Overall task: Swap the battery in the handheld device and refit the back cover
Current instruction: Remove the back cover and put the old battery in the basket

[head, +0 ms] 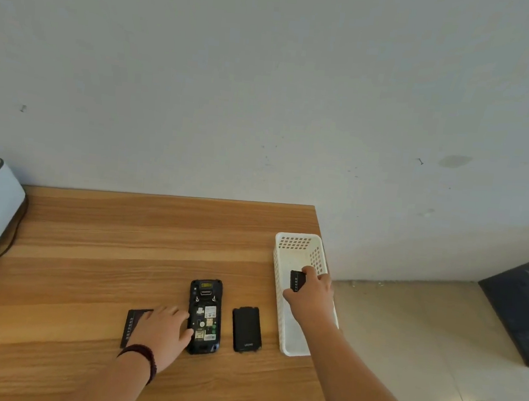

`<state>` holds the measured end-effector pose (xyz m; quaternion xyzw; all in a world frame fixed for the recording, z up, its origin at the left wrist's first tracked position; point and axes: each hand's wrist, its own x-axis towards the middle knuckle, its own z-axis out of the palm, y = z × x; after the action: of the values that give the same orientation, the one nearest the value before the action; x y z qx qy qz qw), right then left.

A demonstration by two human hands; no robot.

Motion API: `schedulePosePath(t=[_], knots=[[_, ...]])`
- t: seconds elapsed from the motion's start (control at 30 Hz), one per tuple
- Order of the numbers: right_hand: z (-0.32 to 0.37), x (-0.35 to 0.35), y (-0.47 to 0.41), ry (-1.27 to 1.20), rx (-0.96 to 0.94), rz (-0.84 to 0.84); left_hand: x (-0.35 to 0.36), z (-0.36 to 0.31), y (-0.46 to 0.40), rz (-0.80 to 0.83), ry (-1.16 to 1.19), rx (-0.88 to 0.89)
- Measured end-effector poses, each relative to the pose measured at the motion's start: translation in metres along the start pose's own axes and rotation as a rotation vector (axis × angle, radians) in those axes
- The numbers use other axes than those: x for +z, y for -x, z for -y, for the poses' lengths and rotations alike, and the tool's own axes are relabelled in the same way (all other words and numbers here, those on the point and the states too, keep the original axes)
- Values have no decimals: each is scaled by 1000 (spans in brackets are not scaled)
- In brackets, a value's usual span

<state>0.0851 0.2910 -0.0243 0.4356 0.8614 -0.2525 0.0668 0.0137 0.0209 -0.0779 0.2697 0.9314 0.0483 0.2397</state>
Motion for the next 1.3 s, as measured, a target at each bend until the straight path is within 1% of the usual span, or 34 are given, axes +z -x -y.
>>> schedulePosePath(t=[0.2, 0.47, 0.73, 1.0, 1.07, 1.17, 1.3], knots=[[-19, 11, -11, 100, -11, 53, 1, 5, 3, 48, -29, -47], [-29, 26, -21, 211, -54, 150, 6, 6, 5, 64, -32, -74], [-32, 39, -25, 213, -46, 215, 9, 9, 9, 49, -9, -86], [-29, 39, -27, 210, -32, 239, 8, 8, 10, 29, -8, -81], [-27, 36, -26, 181, -17, 231, 6, 7, 9, 27, -4, -70], [-21, 26, -23, 137, -20, 175, 4, 5, 9, 23, 6, -58], [2, 7, -14, 38, -122, 3, -2, 4, 8, 5, 24, -38]])
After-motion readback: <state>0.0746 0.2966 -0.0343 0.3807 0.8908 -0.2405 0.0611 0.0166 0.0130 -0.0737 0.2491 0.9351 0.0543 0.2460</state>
